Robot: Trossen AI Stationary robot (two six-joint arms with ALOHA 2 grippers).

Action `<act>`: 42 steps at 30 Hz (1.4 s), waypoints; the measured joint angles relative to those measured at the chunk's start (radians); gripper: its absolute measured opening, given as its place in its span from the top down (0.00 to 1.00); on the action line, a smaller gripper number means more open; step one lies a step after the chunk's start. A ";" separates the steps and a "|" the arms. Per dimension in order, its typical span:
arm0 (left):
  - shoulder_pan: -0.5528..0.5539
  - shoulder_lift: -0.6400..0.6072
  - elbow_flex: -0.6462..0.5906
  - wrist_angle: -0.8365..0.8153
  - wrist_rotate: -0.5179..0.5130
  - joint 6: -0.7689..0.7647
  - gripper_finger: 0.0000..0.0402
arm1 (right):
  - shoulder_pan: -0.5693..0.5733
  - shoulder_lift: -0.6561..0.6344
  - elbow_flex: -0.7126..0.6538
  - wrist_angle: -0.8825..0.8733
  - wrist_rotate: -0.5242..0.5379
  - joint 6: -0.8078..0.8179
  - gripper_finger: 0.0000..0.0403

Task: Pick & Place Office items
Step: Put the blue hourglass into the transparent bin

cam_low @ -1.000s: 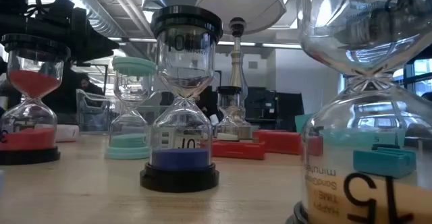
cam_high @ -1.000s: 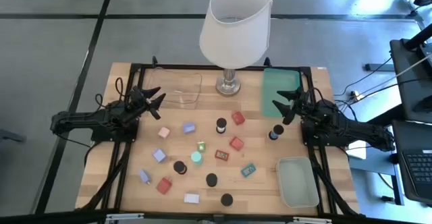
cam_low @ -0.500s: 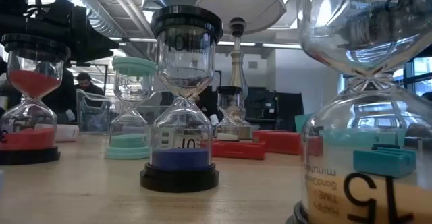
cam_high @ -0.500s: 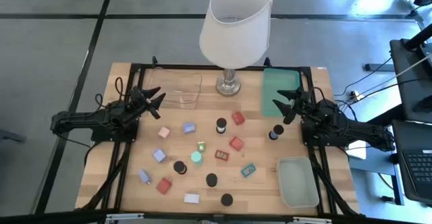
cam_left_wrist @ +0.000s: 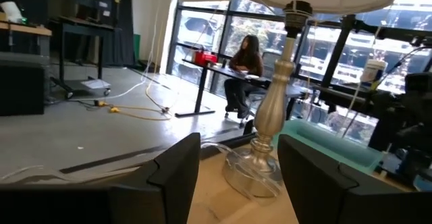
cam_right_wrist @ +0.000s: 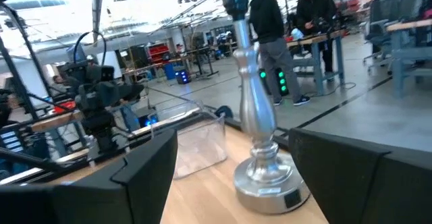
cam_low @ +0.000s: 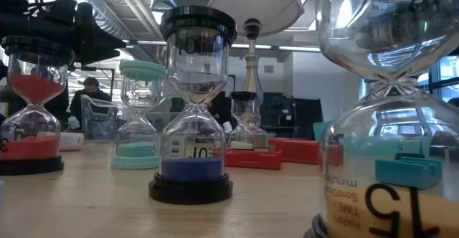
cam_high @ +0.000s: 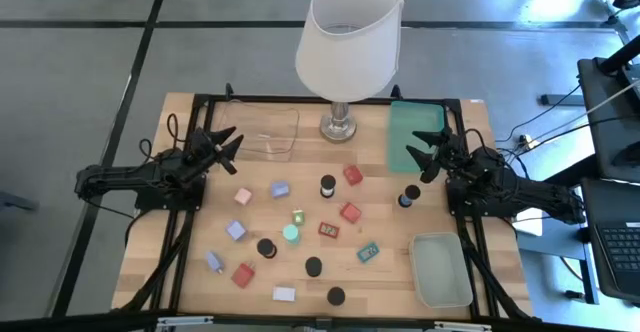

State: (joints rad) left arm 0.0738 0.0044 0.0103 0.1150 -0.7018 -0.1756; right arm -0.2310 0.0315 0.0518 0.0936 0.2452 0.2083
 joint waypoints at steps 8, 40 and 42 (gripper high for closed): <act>0.000 0.000 0.000 -0.002 0.237 -0.108 0.51 | 0.000 0.140 0.115 -0.111 0.006 -0.005 0.29; 0.000 0.014 0.000 -0.053 0.360 -0.099 0.51 | 0.284 0.736 0.758 -0.732 -0.425 -0.109 0.29; 0.000 0.014 0.000 -0.052 0.360 -0.099 0.51 | 0.294 0.742 0.758 -0.730 -0.355 -0.112 0.29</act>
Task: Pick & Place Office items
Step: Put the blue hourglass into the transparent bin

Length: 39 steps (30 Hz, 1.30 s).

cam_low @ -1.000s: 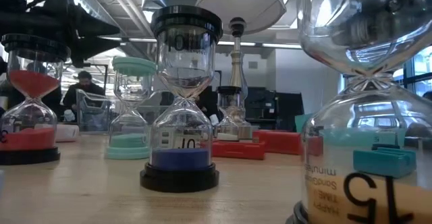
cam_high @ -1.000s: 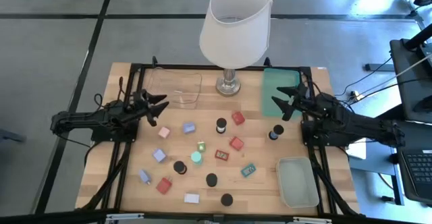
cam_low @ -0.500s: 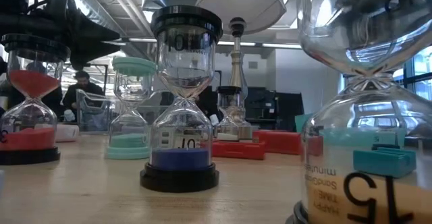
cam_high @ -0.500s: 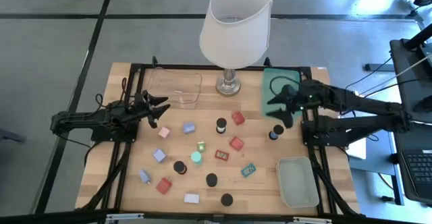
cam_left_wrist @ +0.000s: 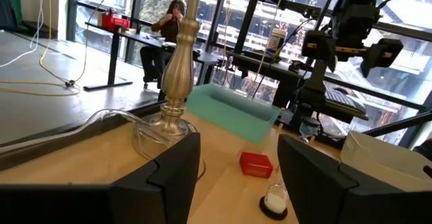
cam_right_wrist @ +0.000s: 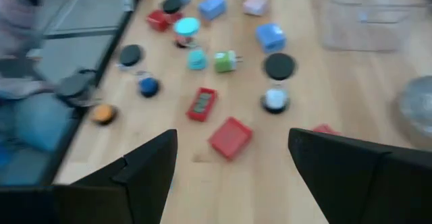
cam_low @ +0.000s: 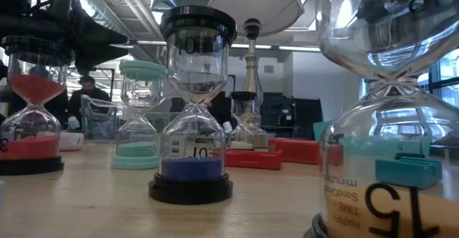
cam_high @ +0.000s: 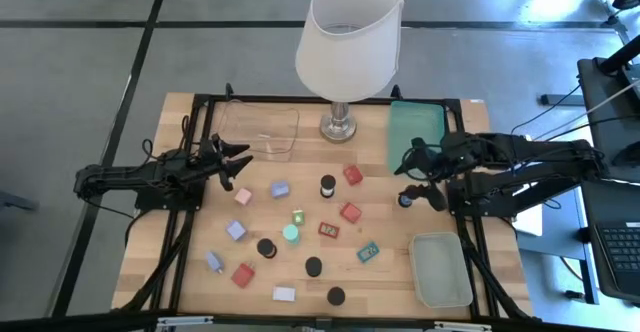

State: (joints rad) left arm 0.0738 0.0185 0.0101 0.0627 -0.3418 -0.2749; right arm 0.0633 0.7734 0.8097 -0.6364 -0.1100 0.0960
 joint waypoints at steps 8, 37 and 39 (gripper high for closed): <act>0.000 0.000 0.000 0.000 -0.001 0.010 0.51 | 0.002 0.074 -0.001 0.010 0.103 0.038 0.20; 0.000 0.001 -0.001 -0.003 0.028 0.104 0.51 | 0.004 0.161 -0.072 -0.295 0.155 0.186 0.13; 0.000 0.001 -0.001 -0.003 0.028 0.105 0.51 | 0.004 0.161 -0.100 -0.295 0.155 0.207 0.13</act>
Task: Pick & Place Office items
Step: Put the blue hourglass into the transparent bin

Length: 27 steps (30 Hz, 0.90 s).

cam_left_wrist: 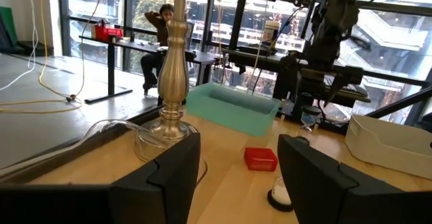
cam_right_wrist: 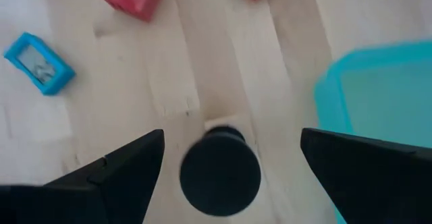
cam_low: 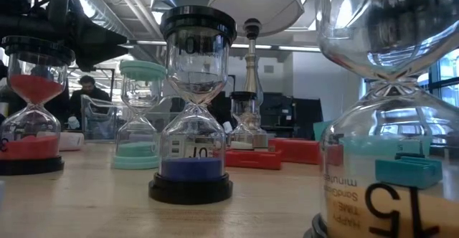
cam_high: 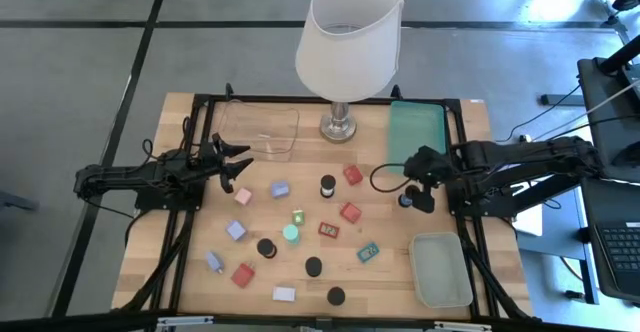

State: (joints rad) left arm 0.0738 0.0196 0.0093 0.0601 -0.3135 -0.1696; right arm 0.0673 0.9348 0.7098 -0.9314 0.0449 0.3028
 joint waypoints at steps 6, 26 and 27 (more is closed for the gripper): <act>0.000 0.000 0.000 0.000 0.000 0.000 0.51 | 0.000 0.000 -0.043 0.003 -0.008 0.030 0.13; 0.000 0.000 0.000 0.000 0.000 -0.001 0.51 | 0.000 0.000 -0.099 0.033 0.015 0.106 0.19; 0.000 0.000 0.000 0.000 0.000 -0.001 0.51 | 0.000 0.000 -0.099 0.033 0.012 0.105 0.21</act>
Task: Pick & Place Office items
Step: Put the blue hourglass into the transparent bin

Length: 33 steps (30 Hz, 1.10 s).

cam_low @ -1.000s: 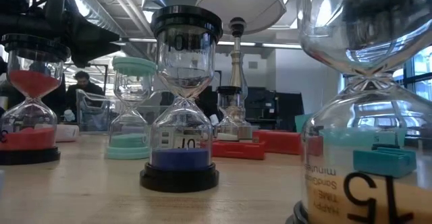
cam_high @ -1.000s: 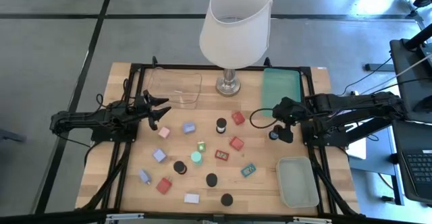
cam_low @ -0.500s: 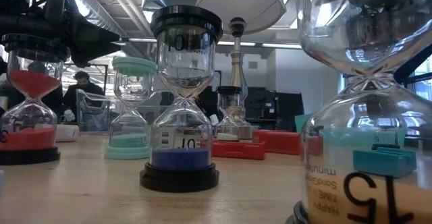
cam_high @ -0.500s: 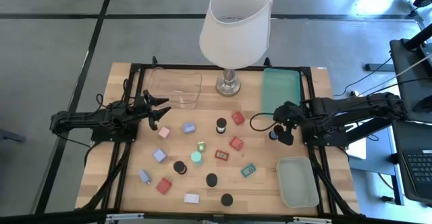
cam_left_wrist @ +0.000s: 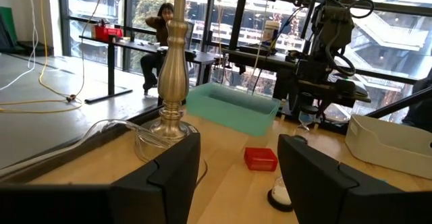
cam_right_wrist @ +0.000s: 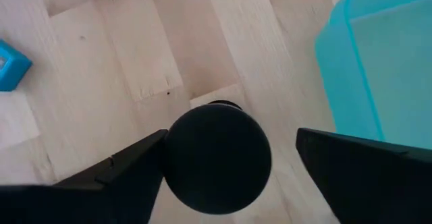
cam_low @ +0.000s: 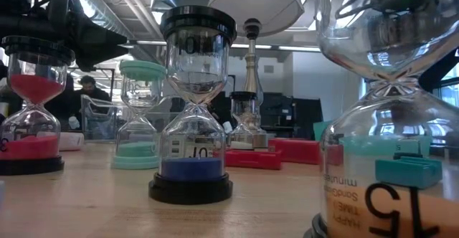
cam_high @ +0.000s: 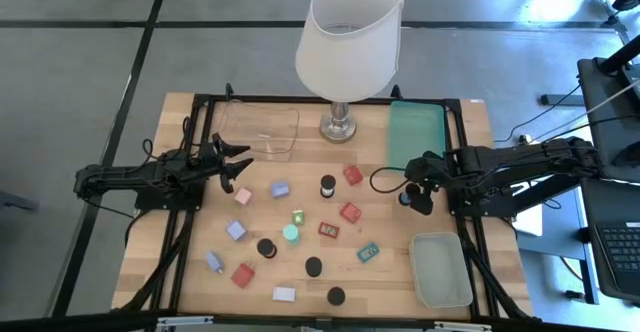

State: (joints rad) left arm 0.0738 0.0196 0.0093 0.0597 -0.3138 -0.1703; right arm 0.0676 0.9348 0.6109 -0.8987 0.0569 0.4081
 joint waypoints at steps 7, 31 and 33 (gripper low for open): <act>0.000 0.000 0.000 0.000 -0.001 0.000 0.51 | 0.000 0.000 0.000 -0.001 -0.016 0.000 0.46; 0.000 0.000 0.000 0.132 -0.141 0.095 0.51 | 0.000 0.004 0.274 0.348 0.244 -0.292 0.47; 0.000 0.000 0.000 0.161 -0.156 0.163 0.51 | 0.000 0.022 0.275 0.462 0.242 -0.330 0.47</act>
State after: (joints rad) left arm 0.0738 0.0200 0.0093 0.2206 -0.4694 -0.0072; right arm 0.0677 0.9572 0.8856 -0.4362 0.2985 0.0782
